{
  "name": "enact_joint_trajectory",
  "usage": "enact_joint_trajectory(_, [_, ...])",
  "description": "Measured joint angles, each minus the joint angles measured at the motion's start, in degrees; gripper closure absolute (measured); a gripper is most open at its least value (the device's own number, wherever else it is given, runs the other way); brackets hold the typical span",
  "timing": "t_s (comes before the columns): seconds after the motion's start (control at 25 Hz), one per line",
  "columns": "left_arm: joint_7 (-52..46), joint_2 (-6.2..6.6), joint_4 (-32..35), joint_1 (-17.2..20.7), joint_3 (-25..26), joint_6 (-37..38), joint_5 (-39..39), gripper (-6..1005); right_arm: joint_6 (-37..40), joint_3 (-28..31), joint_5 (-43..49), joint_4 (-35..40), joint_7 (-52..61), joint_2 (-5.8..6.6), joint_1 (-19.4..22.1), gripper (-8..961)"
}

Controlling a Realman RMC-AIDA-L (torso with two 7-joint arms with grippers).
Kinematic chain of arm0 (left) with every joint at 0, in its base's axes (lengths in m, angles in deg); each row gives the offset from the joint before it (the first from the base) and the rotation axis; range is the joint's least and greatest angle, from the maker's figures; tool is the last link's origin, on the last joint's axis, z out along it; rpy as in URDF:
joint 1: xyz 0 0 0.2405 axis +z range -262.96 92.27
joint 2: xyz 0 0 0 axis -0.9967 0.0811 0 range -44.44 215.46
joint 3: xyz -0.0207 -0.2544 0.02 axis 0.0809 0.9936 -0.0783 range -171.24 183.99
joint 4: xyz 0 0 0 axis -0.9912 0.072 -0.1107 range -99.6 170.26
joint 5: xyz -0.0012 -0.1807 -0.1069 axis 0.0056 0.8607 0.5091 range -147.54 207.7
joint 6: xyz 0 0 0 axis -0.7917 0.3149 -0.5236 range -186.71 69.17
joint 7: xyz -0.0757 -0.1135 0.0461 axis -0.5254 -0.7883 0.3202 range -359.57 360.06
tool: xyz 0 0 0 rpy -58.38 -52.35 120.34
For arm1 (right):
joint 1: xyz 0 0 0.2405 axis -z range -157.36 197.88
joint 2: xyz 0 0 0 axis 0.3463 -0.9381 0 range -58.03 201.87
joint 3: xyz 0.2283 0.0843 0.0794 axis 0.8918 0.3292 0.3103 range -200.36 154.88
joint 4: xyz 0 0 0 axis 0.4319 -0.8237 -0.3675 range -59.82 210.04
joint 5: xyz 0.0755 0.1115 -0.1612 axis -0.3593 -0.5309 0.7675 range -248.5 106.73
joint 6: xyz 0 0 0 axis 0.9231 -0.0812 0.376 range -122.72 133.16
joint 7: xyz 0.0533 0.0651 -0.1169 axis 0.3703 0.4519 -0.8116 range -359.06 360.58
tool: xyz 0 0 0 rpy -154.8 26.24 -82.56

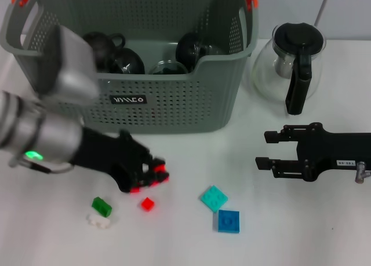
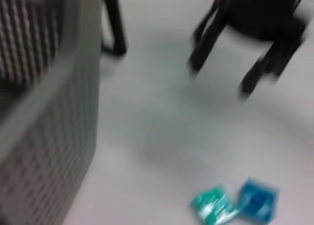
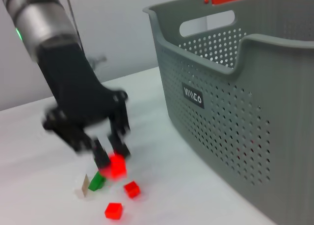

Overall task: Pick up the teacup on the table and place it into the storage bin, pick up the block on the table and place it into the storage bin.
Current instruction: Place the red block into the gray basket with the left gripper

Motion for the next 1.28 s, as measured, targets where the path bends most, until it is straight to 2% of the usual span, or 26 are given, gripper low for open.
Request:
enact_joint_trajectory(0.2, [1.1,1.08,-2.7,-3.0,14.6,12.8,11.8,813,0.1,-0.1,0.0,0.0,0.0,0.0,-0.1,270])
enact_joint_trajectory(0.28, [-0.6,1.56,-3.6,-4.6,19.1,13.5,16.6,813,0.1,-0.1,0.0,0.0,0.0,0.0,-0.2,270])
enact_joint_trajectory(0.36, [-3.5,1.6,-5.4,-5.9,20.5,9.3,18.8,813,0.1,-0.1,0.0,0.0,0.0,0.0,-0.2,270])
enact_joint_trajectory(0.48, [-7.4,1.3,-6.9,-7.8,19.4,-0.8,18.6,812,0.4,-0.1,0.0,0.0,0.0,-0.02,-0.3,269])
enact_joint_trajectory(0.6, [-9.2,1.18,-5.5,-10.0,16.7,-11.5,16.0,812,0.6,-0.1,0.0,0.0,0.0,-0.25,-0.5,269])
enact_joint_trajectory(0.76, [-11.6,2.65,2.1,-14.5,11.4,-21.6,5.2,811,0.6,-0.1,0.0,0.0,0.0,-0.33,-0.5,270])
enact_joint_trajectory(0.84, [-13.3,2.96,5.7,-16.5,10.1,-24.5,-0.4,811,0.6,-0.1,0.0,0.0,0.0,-0.33,-0.5,270])
enact_joint_trajectory(1.0, [-17.2,2.54,10.8,-19.8,9.1,-28.8,-10.7,811,0.6,0.0,-0.1,0.0,0.0,-0.36,-0.4,270])
enact_joint_trajectory(1.28, [-25.4,3.02,16.4,-24.3,7.9,-28.4,-20.8,810,0.7,0.0,-0.1,0.0,-0.1,-0.36,-0.4,269])
